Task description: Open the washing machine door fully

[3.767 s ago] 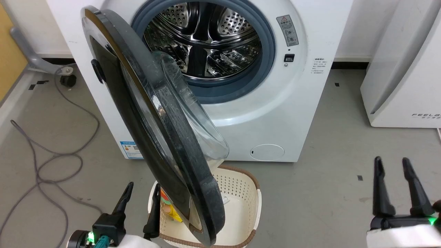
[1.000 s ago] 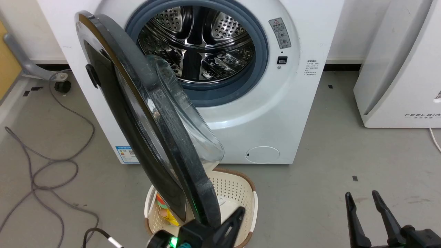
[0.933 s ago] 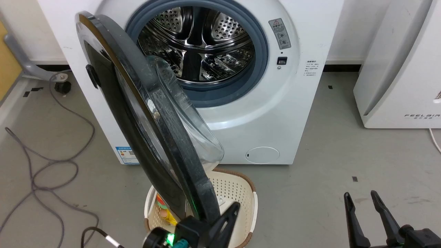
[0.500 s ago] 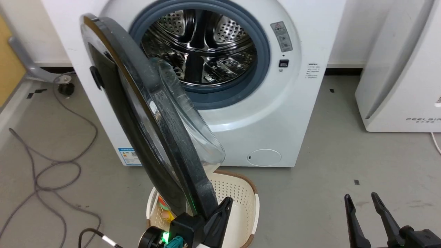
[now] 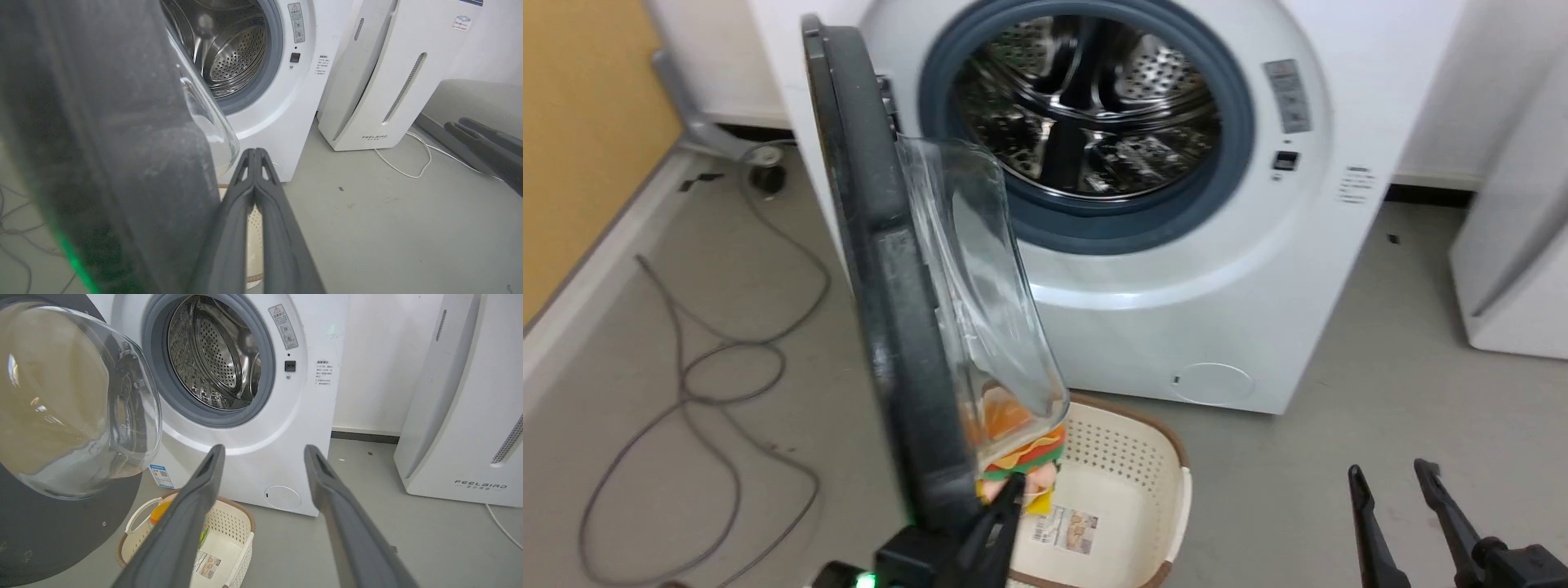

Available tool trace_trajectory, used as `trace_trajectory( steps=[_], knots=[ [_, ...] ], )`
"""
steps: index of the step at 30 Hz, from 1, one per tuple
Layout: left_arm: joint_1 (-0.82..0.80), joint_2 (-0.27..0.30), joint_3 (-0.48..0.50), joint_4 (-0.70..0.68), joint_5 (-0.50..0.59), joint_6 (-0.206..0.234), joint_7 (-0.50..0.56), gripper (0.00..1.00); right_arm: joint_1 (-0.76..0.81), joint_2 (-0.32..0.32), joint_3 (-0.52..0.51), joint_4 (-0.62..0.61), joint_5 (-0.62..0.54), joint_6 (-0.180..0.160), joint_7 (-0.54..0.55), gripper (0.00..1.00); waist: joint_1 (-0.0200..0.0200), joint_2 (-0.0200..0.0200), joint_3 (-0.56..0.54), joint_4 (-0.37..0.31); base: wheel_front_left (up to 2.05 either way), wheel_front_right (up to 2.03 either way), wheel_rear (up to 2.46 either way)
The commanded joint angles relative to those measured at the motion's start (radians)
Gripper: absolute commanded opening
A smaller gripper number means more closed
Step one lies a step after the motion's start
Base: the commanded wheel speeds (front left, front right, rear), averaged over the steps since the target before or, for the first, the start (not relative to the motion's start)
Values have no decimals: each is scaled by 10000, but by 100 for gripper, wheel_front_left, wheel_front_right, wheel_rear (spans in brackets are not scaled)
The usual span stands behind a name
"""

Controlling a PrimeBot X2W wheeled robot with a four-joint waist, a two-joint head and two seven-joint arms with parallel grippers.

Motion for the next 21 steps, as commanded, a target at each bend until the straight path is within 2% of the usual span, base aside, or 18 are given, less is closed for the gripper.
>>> trace_trajectory(
  steps=[1, 4, 5, 11, 15, 21],
  knots=[
    [107, 170, 224, -96, 107, 154, -21, 0, 78, 30, -22, -101, -90, 8, 29, 100, 0, 0, 25, 240, 0, 0, 0],
    [309, 289, 425, -445, 121, 357, -26, 0, 93, 30, -78, -299, -192, 8, 109, 100, 0, 0, 50, 557, 0, 0, 0],
    [508, 411, 744, -693, 85, 589, -86, 0, 114, 30, -115, -511, -251, 8, 189, 100, 0, 0, 76, 848, 0, 0, 0],
    [651, 716, 1719, -760, -148, 953, -501, 0, 138, 30, -136, -908, -220, 8, 361, 100, 0, 0, 142, 1288, 0, 0, 0],
    [527, 972, 2465, -418, -541, 934, -883, 0, 119, 30, -93, -1088, -192, 8, 463, 100, 0, 0, 199, 1402, 0, 0, 0],
    [-106, 1533, 3717, 779, -1328, 490, -1775, 0, 77, 30, -59, -1186, -121, 8, 582, 100, 0, 0, 253, 1379, 0, 0, 0]
  ],
)
